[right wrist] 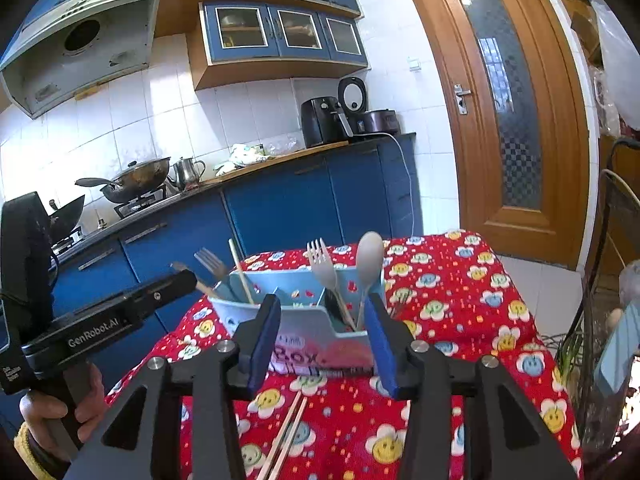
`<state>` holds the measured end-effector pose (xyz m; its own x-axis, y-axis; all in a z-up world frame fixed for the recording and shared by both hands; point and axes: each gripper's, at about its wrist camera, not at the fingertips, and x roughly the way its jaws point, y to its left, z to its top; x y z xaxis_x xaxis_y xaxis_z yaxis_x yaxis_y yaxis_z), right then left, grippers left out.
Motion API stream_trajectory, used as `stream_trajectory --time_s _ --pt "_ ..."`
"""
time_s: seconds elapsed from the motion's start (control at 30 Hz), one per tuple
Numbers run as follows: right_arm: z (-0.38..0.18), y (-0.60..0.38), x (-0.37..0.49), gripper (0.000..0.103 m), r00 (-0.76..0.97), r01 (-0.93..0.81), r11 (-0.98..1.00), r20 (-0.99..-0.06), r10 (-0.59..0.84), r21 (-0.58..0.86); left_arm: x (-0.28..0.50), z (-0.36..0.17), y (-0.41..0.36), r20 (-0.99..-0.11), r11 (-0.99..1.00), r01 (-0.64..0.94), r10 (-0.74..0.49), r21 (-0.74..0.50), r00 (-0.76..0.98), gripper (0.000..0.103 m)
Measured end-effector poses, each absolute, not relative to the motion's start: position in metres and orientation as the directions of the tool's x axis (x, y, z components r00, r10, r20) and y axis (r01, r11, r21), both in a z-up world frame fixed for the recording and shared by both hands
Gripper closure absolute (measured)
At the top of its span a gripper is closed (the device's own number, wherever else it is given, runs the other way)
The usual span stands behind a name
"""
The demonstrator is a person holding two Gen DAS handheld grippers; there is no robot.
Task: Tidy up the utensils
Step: 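Open both tools to drop the chopstick and fork into the caddy, then move both open tools back down to the remaining chopsticks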
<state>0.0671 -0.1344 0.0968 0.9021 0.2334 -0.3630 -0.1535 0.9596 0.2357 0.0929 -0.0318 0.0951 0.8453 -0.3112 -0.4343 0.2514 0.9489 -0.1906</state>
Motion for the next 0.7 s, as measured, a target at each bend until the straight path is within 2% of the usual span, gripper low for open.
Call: stream_trajectory --time_s 0.7 --pt "0.046 -0.153 0.032 0.05 0.851 -0.08 0.954 -0.478 0.217 0.291 0.073 0.04 -0.04 -0.651 0.954 0.225 -0.301 -0.2 0.697 0.066"
